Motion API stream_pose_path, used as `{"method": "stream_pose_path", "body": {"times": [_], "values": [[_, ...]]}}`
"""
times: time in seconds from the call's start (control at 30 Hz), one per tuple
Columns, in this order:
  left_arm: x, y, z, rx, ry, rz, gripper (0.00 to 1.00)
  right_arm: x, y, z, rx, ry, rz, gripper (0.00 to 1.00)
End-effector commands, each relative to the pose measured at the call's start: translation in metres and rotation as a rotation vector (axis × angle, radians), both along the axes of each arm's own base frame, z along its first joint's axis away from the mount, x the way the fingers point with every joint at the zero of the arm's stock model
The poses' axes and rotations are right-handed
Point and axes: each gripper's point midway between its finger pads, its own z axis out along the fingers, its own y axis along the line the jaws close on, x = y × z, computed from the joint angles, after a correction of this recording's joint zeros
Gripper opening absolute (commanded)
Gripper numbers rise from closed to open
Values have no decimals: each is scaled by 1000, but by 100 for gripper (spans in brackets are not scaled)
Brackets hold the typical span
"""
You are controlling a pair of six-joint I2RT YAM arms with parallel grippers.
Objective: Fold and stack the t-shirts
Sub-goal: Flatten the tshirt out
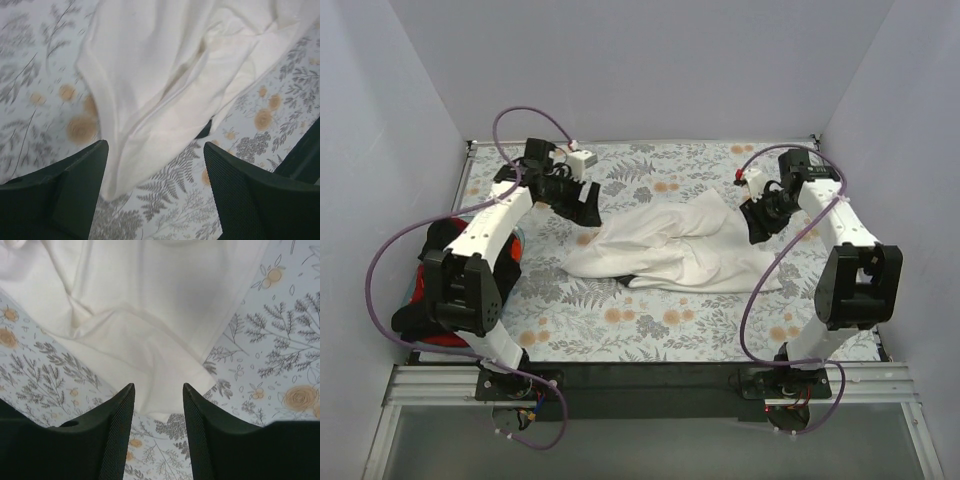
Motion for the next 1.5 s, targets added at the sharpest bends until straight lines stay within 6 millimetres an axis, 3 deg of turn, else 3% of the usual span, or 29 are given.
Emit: {"method": "stream_pose_path", "body": {"times": [0.0,0.03,0.1,0.13,0.23,0.37,0.47,0.5,0.57,0.6,0.7,0.73,0.77,0.87,0.9,0.93,1.03,1.07,1.13,1.2,1.23,1.3,1.33,1.37,1.4,1.43,1.47], "values": [[5,-67,5,-76,-83,-185,76,23,20,-8,102,76,-43,49],[5,-85,-10,-70,-55,-209,75,28,22,-10,110,88,-64,49],[16,-104,-11,-78,-73,-237,74,42,24,-22,113,124,-86,47],[16,-115,-29,-54,-37,-256,73,45,24,-26,116,134,-90,47],[20,-132,-39,-23,-47,-286,72,54,29,-40,129,173,-111,46],[20,-139,-65,43,-34,-311,53,61,28,-61,107,214,-145,45],[8,-139,-71,70,-15,-358,44,61,23,-73,76,231,-160,44],[3,-137,-64,64,-16,-371,22,60,21,-75,65,235,-165,43],[-15,-129,-58,62,10,-396,3,57,15,-80,31,238,-168,43],[-24,-125,-33,45,-48,-411,0,56,13,-81,21,235,-164,42],[-58,-105,-25,63,-71,-460,0,42,5,-91,-24,259,-160,42],[-73,-94,-8,69,-102,-479,0,37,3,-94,-38,265,-149,41],[-89,-81,-22,102,-73,-496,0,27,-2,-99,-61,284,-146,41],[-119,-49,-20,184,-140,-600,0,11,-8,-101,-93,288,-121,40],[-138,-34,-39,225,-144,-706,0,-5,-9,-108,-99,324,-115,39],[-155,-23,-40,239,-145,-746,0,-11,-10,-108,-101,330,-109,39],[-194,1,-63,268,-88,-882,11,-38,-14,-110,-121,358,-75,38],[-201,8,-66,281,-94,-921,21,-42,-18,-104,-138,337,-57,37],[-206,25,-80,357,-96,-966,36,-56,-21,-98,-143,330,-34,37],[-195,22,-76,374,-145,-937,43,-68,-16,-87,-104,339,28,37],[-171,6,-56,353,-231,-886,45,-66,-7,-77,-39,317,38,37],[-159,-29,-36,208,-194,-844,53,-55,0,-51,40,240,32,41],[-142,-50,-6,142,-245,-836,67,-37,4,-29,128,173,8,43],[-138,-69,4,56,-208,-805,79,-27,7,-15,166,127,-6,45],[-130,-88,-2,38,-168,-790,80,-17,8,-6,197,109,-43,50],[-110,-108,4,-2,-227,-767,80,-7,13,5,242,82,-49,52],[-97,-125,20,-50,-269,-757,80,10,10,13,257,54,-67,64]]}}
